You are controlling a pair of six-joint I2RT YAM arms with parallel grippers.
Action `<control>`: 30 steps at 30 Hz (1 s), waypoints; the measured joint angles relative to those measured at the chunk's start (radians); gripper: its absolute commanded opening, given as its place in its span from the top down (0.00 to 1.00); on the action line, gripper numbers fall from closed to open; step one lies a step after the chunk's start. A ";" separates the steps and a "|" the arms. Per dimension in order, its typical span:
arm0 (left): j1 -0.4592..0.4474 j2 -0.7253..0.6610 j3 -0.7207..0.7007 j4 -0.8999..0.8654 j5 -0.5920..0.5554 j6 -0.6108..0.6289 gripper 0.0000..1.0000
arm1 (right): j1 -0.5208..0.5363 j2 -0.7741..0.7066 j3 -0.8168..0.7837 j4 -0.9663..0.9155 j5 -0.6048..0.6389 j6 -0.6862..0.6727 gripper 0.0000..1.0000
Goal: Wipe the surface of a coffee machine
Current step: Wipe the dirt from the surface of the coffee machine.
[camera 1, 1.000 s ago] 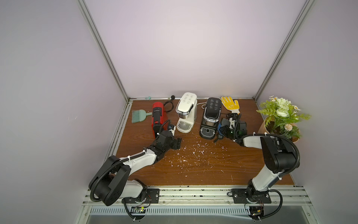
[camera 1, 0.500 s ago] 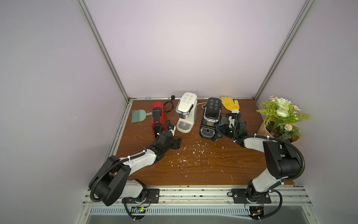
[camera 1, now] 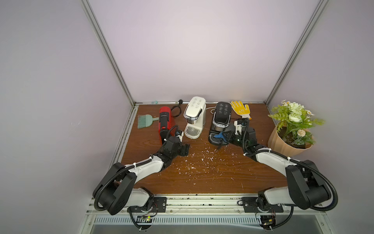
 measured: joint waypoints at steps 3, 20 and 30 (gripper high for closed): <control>-0.002 0.000 0.000 0.000 0.000 0.000 0.21 | 0.000 0.053 0.025 0.001 0.027 -0.015 0.80; -0.005 0.000 0.000 0.000 0.001 0.000 0.21 | 0.024 0.157 -0.084 0.089 0.016 -0.010 0.80; -0.005 0.000 0.000 0.000 0.001 0.000 0.21 | 0.036 -0.075 -0.048 -0.074 0.051 -0.031 0.79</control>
